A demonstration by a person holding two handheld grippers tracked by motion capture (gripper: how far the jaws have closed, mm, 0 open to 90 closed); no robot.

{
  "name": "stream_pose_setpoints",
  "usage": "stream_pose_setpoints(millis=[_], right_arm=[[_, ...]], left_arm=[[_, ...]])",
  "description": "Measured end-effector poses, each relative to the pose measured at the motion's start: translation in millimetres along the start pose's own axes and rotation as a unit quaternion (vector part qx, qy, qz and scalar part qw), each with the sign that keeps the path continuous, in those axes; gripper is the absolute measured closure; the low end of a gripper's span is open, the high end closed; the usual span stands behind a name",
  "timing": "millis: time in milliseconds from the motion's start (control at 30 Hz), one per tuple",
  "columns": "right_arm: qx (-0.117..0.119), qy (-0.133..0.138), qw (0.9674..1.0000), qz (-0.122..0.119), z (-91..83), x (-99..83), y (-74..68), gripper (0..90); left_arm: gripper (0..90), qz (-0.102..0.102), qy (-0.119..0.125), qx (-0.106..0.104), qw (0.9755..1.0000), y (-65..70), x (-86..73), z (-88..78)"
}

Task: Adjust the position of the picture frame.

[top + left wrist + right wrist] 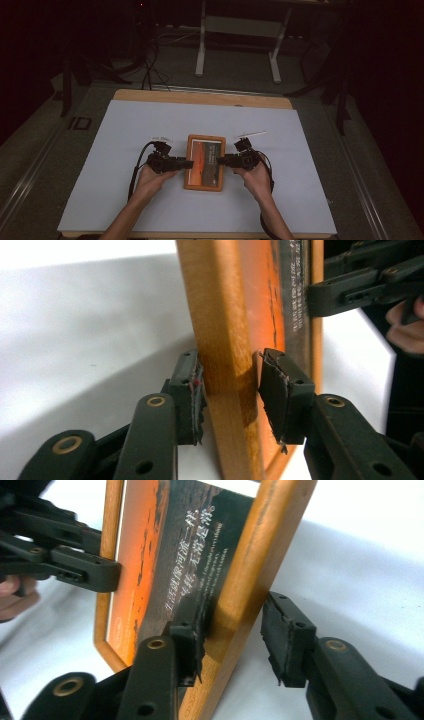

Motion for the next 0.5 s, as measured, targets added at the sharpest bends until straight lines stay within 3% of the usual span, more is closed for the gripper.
stream_pose_setpoints(millis=[67, 100, 167, 333, 433, 500], right_arm=[[-0.002, -0.004, 1.0000, 0.000, 2.5, 0.4, 0.8, 58.5], [0.003, -0.019, 0.9997, 0.015, 11.0, 1.0, 4.7, 56.5], [0.008, -0.023, 0.9994, 0.023, 14.7, 0.9, 6.3, 55.5], [0.018, -0.033, 0.9987, 0.034, 21.2, 1.2, 9.7, 54.4], [0.020, -0.046, 0.9980, 0.039, 29.4, 1.4, 11.1, 51.0], [0.024, -0.047, 0.9976, 0.044, 32.3, 1.7, 11.7, 51.0]], left_arm=[[60.0, 0.000, -0.004, 0.008, 1.0000, -1.2, 0.6, 0.8], [58.9, -0.007, -0.007, 0.007, 0.9999, -4.6, 0.6, 3.6], [58.7, -0.022, -0.005, -0.008, 0.9997, -10.8, -0.3, 5.9], [56.5, -0.030, -0.009, -0.004, 0.9995, -13.3, -1.2, 8.3], [55.0, -0.050, -0.010, -0.007, 0.9987, -18.6, -3.3, 11.7], [54.6, -0.051, -0.008, -0.008, 0.9987, -19.1, -3.5, 11.7]])
Point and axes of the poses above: each handheld gripper's, and its own axes: z roughly forward along the jaws, x roughly out of its top, y roughly to its right, the point moved 5 cm from there along z, roughly forward along the jaws, and after that the axes turned 11 degrees about -x, right-handed, at the moved point
